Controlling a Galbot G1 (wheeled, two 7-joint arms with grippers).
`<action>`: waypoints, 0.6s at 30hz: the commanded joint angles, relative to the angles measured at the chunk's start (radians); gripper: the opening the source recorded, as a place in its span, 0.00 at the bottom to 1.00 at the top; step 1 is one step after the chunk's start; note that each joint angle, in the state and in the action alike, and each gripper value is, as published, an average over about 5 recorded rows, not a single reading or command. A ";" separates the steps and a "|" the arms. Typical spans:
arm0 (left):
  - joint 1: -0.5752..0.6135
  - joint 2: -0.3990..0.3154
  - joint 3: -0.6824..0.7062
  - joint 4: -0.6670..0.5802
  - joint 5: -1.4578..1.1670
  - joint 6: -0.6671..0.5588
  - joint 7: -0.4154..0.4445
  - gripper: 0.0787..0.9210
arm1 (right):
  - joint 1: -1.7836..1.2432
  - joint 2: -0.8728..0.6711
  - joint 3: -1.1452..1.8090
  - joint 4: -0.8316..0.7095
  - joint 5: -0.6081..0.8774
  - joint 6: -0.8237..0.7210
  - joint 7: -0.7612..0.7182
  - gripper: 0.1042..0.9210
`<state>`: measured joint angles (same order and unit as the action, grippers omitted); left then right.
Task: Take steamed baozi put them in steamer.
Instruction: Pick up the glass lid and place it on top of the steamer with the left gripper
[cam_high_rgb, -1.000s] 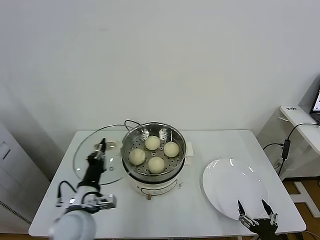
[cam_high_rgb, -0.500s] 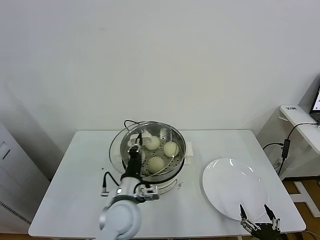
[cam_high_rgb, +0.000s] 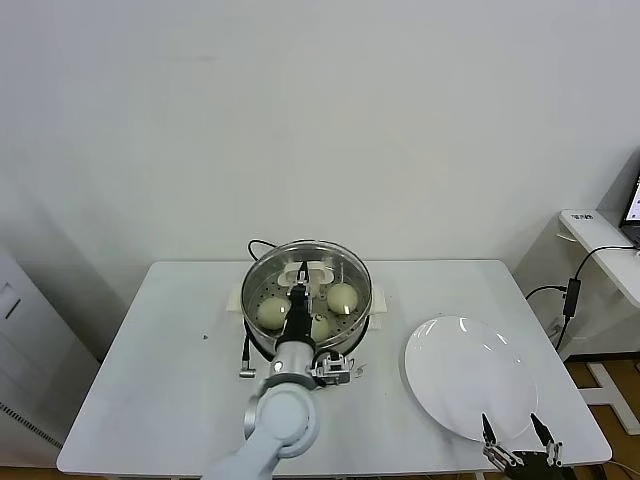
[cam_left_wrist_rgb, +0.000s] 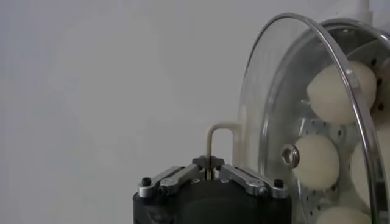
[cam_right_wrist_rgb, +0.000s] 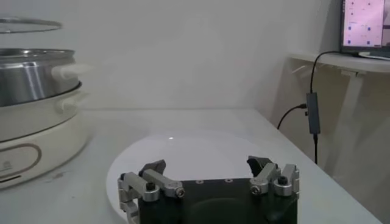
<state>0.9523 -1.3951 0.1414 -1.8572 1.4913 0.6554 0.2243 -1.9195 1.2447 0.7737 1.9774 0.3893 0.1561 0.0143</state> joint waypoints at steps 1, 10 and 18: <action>-0.037 -0.014 0.008 0.079 0.010 0.021 -0.001 0.02 | -0.002 0.005 0.001 -0.004 -0.002 0.005 -0.004 0.88; -0.032 -0.024 0.010 0.087 0.018 0.018 -0.005 0.02 | -0.002 0.008 -0.001 -0.002 -0.003 0.007 -0.004 0.88; -0.033 -0.021 -0.002 0.106 0.003 0.011 -0.023 0.02 | 0.000 0.007 -0.002 -0.002 -0.002 0.008 -0.005 0.88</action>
<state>0.9252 -1.4129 0.1423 -1.7751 1.5027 0.6649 0.2118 -1.9207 1.2516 0.7723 1.9753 0.3874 0.1637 0.0096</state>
